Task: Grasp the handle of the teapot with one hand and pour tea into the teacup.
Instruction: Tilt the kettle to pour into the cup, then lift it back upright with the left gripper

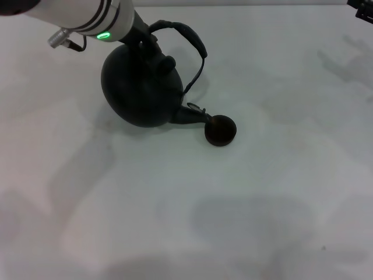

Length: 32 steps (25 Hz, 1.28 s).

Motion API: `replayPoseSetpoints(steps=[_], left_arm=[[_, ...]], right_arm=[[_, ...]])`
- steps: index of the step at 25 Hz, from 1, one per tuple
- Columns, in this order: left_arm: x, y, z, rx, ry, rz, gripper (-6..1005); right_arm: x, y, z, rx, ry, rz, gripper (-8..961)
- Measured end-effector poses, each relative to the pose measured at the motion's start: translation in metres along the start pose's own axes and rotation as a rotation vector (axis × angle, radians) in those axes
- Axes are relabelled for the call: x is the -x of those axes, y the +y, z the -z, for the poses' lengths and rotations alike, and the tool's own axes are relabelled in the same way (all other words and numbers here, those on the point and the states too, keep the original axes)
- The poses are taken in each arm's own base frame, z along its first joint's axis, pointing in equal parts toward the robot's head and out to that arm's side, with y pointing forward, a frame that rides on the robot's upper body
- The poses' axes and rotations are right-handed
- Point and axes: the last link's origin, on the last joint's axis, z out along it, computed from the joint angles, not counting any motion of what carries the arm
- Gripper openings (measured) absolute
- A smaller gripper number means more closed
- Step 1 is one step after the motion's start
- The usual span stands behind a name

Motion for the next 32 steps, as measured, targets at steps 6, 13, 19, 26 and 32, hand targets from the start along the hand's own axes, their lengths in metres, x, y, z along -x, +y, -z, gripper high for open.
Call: replayPoseSetpoints(steps=[6,13,19,26,32], left_arm=[[-0.0003,0.0001,-0.0002,0.0,-0.001,-0.002,146],[-0.0006,0.0004,-0.0004,0.001,0.002,0.006,145],[0.0003,0.0009,-0.001,0.001,0.004,0.012,146],[0.0022,0.001,-0.0021,0.001,0.021,0.035,145],[0.008,-0.0039,0.0002,0.015,0.112,0.133,145]], right_arm=[[0.0,0.0002,-0.0024,0.001,0.0,-0.003,877],[-0.0005,-0.0009,-0.0029,-0.007,0.004,-0.004,877],[-0.0002,-0.0007,-0.0035,-0.006,0.003,-0.003,877],[-0.0041,0.0012,-0.0068,-0.001,0.01,-0.015,876],[-0.0047,0.001,-0.007,-0.003,0.012,-0.017,876]])
